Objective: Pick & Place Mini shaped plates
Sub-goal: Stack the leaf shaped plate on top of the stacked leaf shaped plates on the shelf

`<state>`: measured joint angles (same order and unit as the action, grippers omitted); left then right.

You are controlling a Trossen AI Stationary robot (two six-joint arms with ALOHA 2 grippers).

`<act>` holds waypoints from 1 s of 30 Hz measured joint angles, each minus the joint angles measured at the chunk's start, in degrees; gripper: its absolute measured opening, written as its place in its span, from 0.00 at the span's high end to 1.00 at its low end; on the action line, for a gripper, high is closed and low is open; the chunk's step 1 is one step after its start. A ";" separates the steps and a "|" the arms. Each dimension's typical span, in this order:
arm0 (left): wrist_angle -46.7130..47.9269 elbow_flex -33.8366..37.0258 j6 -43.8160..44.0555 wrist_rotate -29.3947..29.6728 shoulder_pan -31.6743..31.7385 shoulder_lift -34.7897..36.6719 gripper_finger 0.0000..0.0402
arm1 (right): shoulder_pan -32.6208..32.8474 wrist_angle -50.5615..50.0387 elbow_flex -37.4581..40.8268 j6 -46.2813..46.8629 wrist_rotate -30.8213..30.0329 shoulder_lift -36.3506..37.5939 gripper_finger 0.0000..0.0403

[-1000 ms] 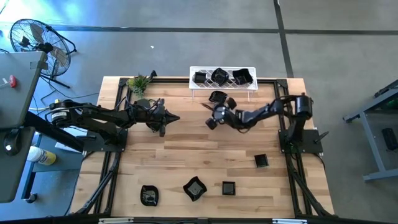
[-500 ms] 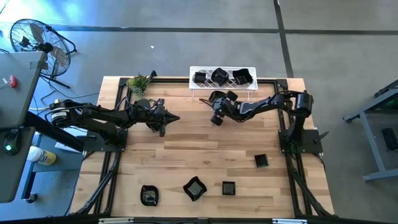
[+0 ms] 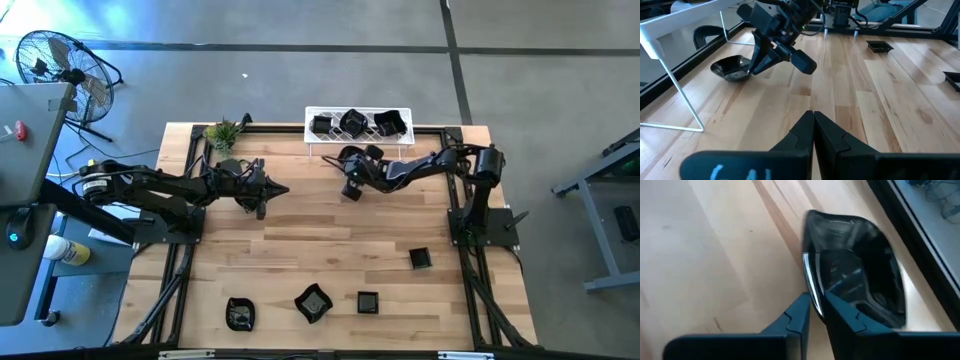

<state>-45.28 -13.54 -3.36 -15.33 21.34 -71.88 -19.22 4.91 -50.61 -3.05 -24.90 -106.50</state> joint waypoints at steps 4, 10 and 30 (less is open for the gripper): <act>0.00 0.00 0.00 0.73 0.00 0.00 0.99 | 0.63 0.03 0.00 0.54 -0.28 0.00 0.96; 0.00 0.00 0.00 0.89 0.00 0.00 0.99 | 3.57 -0.45 -0.08 3.22 -0.88 0.65 0.98; 0.01 0.00 0.04 0.90 0.00 0.00 0.99 | 14.96 -39.78 -15.10 65.08 12.32 7.00 0.98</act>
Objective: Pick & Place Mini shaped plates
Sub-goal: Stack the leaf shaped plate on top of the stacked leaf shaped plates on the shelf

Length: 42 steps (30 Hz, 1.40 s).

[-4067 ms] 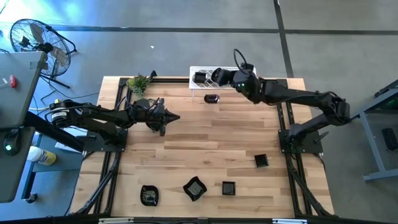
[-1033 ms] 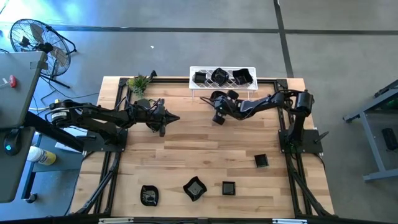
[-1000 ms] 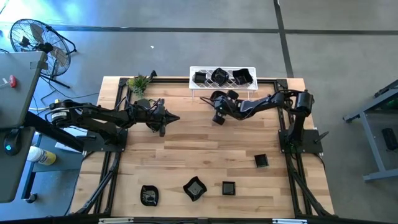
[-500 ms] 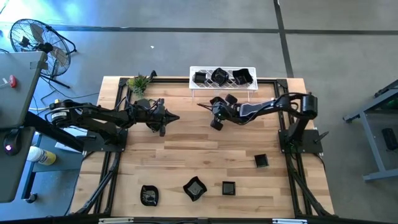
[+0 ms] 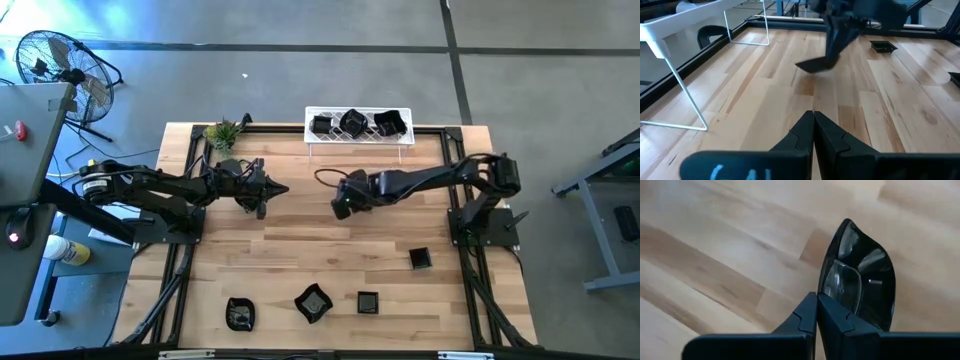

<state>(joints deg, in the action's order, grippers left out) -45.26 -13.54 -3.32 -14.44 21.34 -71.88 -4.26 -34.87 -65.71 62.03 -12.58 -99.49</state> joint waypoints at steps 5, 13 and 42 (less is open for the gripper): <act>0.14 0.00 0.12 0.00 0.00 0.00 0.99 | 0.26 2.02 0.01 6.68 -0.96 -3.04 0.98; 0.47 0.00 0.16 -0.04 0.00 0.00 0.99 | -0.36 5.71 -0.48 2.61 -1.26 -3.45 0.83; 0.42 0.00 0.59 -0.09 0.00 0.00 0.99 | 3.55 26.51 24.23 20.49 -11.09 6.15 0.85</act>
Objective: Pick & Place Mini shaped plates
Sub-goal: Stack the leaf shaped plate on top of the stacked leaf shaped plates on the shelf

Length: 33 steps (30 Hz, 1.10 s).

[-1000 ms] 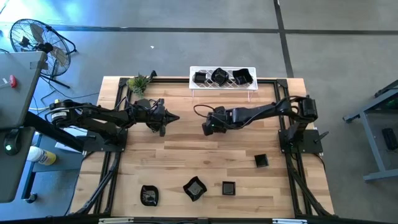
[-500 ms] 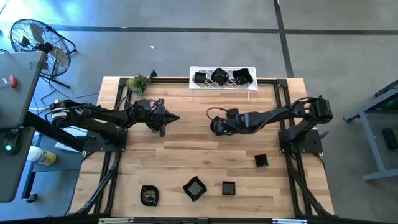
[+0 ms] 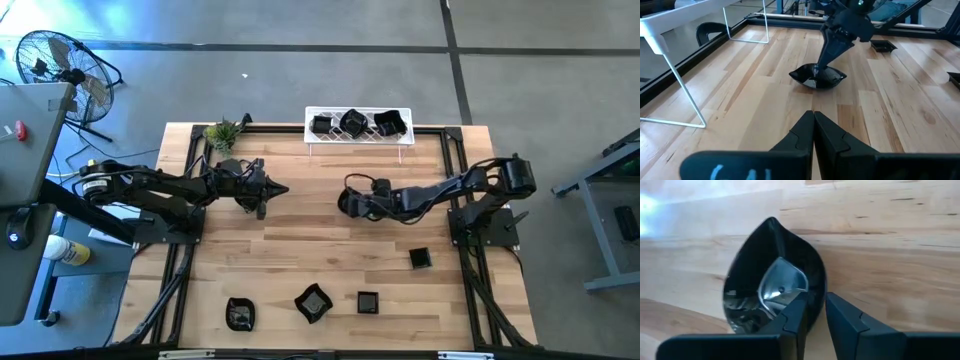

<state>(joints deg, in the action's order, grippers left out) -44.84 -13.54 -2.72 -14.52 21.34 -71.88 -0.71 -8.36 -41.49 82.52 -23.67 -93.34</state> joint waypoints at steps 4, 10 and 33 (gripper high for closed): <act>-0.01 0.00 0.01 0.00 0.00 0.00 0.99 | -0.02 -0.12 0.10 0.00 -0.01 0.00 0.90; 0.00 0.00 0.02 0.00 0.00 0.00 0.99 | -0.04 -0.05 0.10 -0.03 0.13 0.00 0.99; -0.04 0.00 0.02 0.00 0.00 0.00 0.99 | -4.55 -7.96 -13.44 -13.13 -7.74 14.43 1.00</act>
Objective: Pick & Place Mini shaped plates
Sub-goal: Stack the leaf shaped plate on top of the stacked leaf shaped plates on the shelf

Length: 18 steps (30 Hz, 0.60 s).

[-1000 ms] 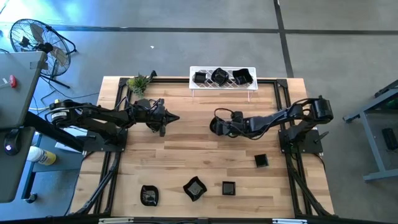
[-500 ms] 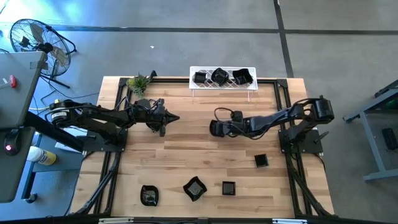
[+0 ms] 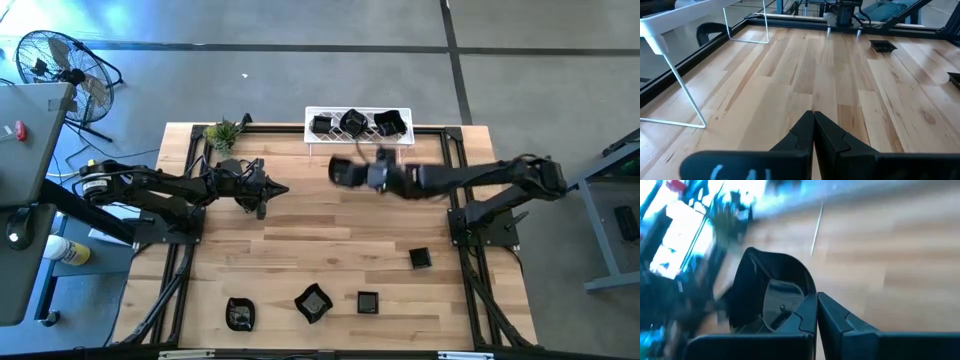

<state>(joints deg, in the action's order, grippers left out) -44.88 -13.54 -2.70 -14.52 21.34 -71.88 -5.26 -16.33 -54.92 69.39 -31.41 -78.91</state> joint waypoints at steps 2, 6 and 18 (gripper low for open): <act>-0.01 0.00 0.02 0.00 0.00 0.00 0.99 | -3.17 -3.37 -4.08 -3.21 -1.53 0.63 1.00; -0.02 0.00 0.22 -0.31 0.00 0.00 0.99 | -10.54 -5.88 -10.14 -8.49 -2.62 0.43 1.00; -0.50 -0.02 0.11 -0.37 -0.02 0.00 0.99 | -24.06 -6.20 -12.32 -1.48 5.54 -4.67 1.00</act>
<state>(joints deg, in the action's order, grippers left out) -45.38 -13.56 -2.59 -14.90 21.33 -71.88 -29.32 -22.52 -67.24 67.91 -25.87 -83.57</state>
